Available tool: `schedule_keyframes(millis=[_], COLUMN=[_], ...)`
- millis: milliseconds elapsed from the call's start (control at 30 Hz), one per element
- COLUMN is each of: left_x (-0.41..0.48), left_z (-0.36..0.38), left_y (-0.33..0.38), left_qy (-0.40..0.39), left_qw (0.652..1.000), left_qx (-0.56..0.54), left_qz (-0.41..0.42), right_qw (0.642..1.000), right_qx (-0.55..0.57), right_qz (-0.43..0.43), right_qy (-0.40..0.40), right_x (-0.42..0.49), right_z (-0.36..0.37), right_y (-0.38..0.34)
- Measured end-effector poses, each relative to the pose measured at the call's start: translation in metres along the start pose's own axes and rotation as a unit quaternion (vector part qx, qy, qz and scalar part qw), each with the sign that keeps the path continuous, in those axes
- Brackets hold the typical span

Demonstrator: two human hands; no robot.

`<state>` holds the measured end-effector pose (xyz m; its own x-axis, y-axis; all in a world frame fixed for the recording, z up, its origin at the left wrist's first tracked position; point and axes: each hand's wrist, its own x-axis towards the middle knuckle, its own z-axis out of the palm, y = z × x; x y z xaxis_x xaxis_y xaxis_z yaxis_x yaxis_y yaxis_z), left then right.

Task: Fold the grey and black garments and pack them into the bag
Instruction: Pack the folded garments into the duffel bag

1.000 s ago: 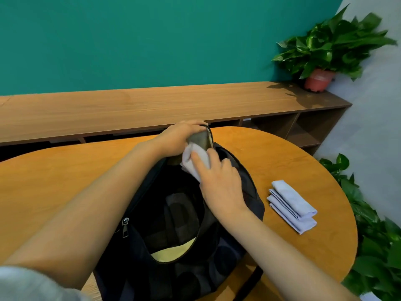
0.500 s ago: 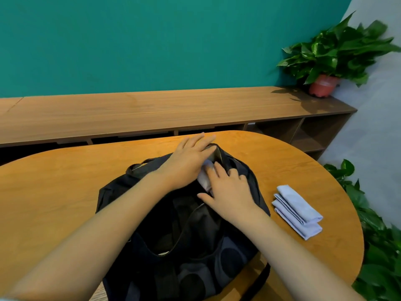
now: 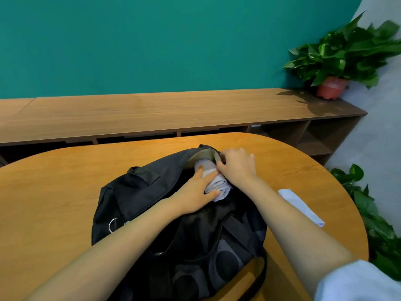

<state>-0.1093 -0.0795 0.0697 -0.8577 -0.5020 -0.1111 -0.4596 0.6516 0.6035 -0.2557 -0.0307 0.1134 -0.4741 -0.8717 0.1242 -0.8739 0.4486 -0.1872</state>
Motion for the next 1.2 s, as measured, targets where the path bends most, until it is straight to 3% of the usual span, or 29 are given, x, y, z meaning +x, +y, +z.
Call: schedule_keyframes(millis=[100,200,333,433,500,600,733,1000,1200], left_x=[0.006,0.015,0.012,0.001,-0.005,-0.008,-0.005,-0.005,0.006], left_z=[-0.011,-0.014,-0.008,-0.015,-0.02,-0.022,-0.021,-0.015,-0.003], left_y=[-0.005,-0.011,-0.015,-0.019,-0.019,-0.019,-0.019,-0.019,0.002], left_qy=[-0.006,-0.013,-0.026,-0.018,-0.018,-0.023,-0.026,-0.036,-0.083], left_qw=[0.998,0.988,0.974,0.963,0.957,0.955,0.956,0.963,0.979], left_qx=[0.019,0.131,0.215,0.25,0.266,0.27,0.264,0.242,0.16], left_qz=[0.065,0.078,0.071,0.102,0.115,0.119,0.126,0.114,0.098], right_qw=[0.999,0.996,0.968,0.954,0.955,0.959,0.944,0.95,0.958], right_qx=[0.025,0.07,0.123,0.127,0.111,0.093,0.022,-0.066,-0.075], right_qz=[0.002,-0.012,-0.156,-0.271,-0.27,-0.251,-0.323,-0.303,-0.276], right_qy=[0.042,0.055,0.151,0.032,-0.048,-0.095,-0.066,-0.047,0.024], right_x=[0.012,0.0,-0.055,-0.09,-0.099,-0.097,-0.092,-0.109,-0.116], right_z=[-0.004,0.005,0.007,0.01,0.019,0.029,0.034,0.009,0.011], right_y=[0.01,0.024,0.025,0.02,0.02,0.023,0.026,0.067,0.068])
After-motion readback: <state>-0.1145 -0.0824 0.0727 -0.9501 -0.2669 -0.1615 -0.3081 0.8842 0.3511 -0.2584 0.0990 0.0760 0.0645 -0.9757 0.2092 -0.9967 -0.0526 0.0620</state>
